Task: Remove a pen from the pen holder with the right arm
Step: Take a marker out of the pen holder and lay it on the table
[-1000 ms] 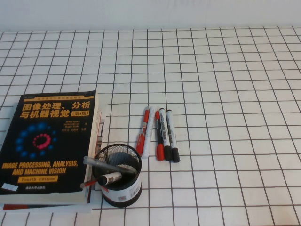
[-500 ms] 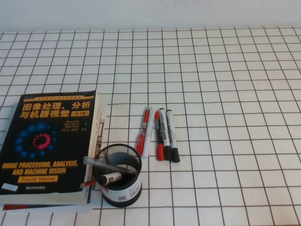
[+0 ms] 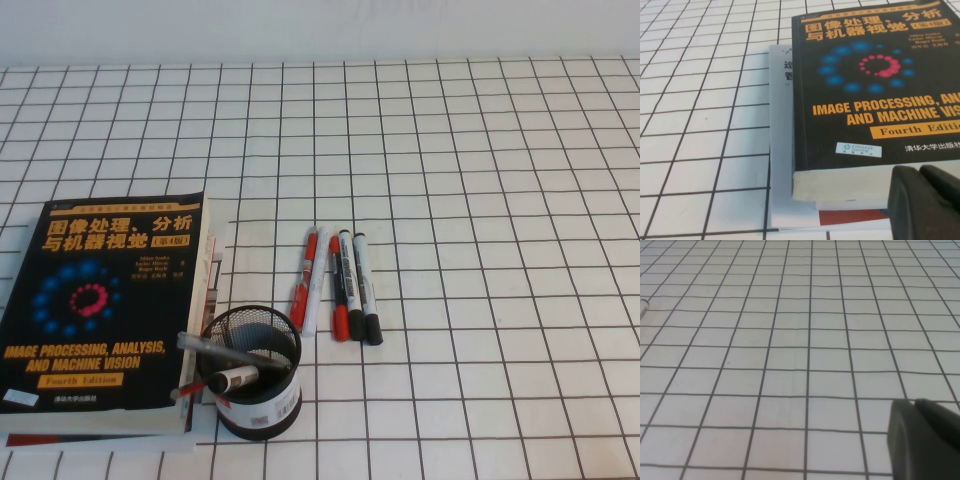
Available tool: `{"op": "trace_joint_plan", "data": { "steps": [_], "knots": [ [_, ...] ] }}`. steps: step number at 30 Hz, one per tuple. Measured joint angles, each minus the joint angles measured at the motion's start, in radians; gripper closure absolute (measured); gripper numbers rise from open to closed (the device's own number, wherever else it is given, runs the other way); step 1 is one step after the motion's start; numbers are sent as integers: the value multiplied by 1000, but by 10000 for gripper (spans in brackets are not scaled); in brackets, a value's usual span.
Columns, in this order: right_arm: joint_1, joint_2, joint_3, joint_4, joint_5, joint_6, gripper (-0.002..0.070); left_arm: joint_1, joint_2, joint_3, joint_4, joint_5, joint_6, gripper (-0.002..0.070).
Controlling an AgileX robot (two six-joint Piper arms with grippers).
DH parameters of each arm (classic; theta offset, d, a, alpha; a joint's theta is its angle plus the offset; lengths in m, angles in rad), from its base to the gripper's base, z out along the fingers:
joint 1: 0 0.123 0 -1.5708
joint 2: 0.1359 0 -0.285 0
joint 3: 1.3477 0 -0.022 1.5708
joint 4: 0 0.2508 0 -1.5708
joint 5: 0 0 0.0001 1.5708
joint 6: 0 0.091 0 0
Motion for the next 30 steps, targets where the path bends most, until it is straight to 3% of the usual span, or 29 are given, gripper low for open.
{"op": "trace_joint_plan", "data": {
  "steps": [12, 24, 30],
  "knots": [
    [0, 0, 0, 157, -59, 0, 692, 0, 0, 0, 0, 0, 0, 679],
    [0, 0, 0, 599, -194, 0, 692, 0, 0, 0, 0, 0, 0, 679],
    [0, 0, 0, 665, -224, 0, 692, 0, 0, 0, 0, 0, 0, 679]
  ]
}}
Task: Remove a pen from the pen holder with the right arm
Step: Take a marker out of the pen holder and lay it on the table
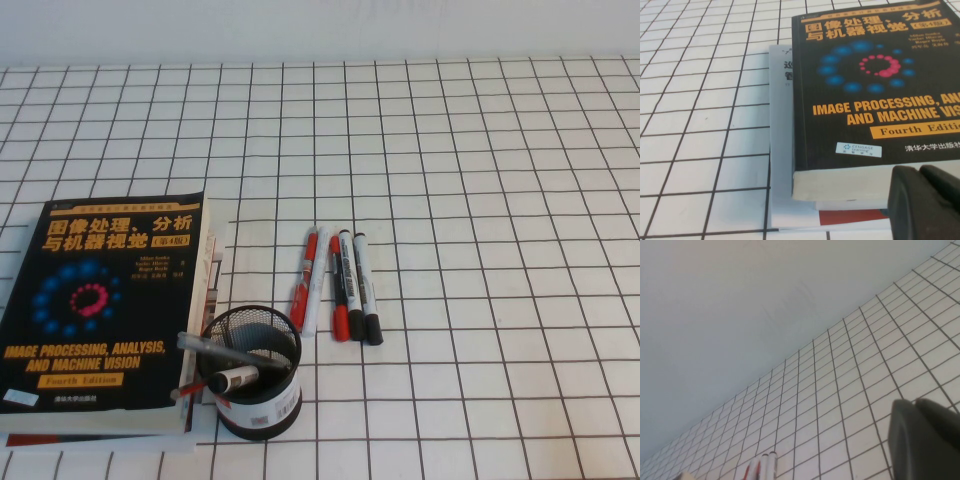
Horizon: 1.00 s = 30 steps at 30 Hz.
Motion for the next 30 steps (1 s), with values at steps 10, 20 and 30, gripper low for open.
{"op": "trace_joint_plan", "data": {
  "steps": [10, 20, 30],
  "knots": [
    [0, 19, -90, 28, 92, -6, 692, 0, 0, 0, 0, 0, 0, 679],
    [0, 408, -406, 4, 404, -209, 692, 0, 0, 0, 0, 0, 0, 679],
    [0, 774, -567, 11, 469, -398, 692, 0, 0, 0, 0, 0, 0, 679]
  ]
}}
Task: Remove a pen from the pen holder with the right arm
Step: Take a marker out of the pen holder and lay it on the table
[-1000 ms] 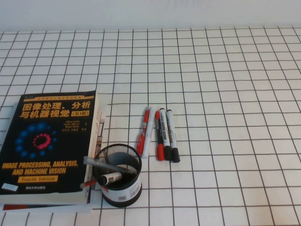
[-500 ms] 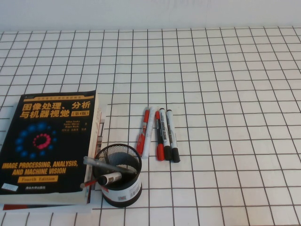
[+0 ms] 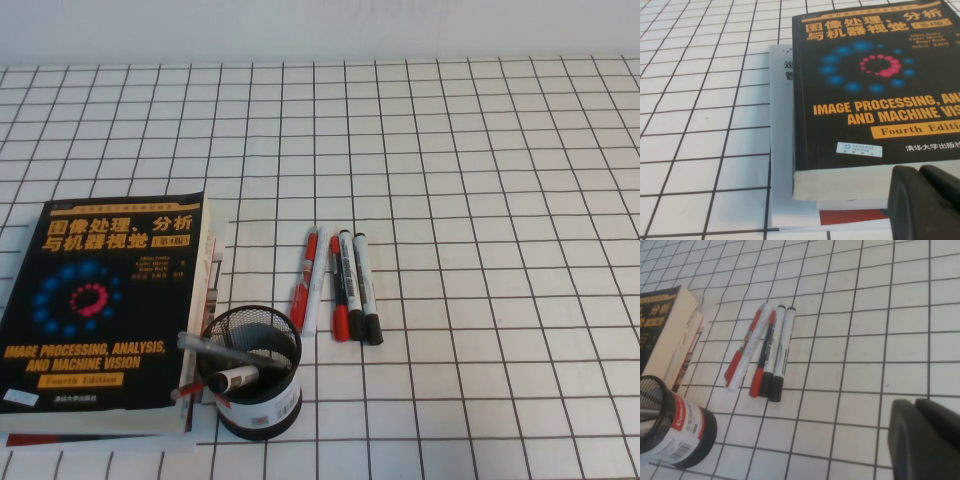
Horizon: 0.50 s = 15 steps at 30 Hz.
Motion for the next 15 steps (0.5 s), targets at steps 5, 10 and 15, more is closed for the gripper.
{"op": "trace_joint_plan", "data": {
  "steps": [5, 10, 15],
  "knots": [
    [19, 122, -59, 23, 2, -51, 692, 0, 0, 0, 0, 0, 0, 679],
    [153, 238, -144, 11, -36, -57, 692, 0, 0, 0, 0, 0, 0, 679],
    [364, 335, -202, 10, -168, -59, 692, 0, 0, 0, 0, 0, 0, 679]
  ]
}}
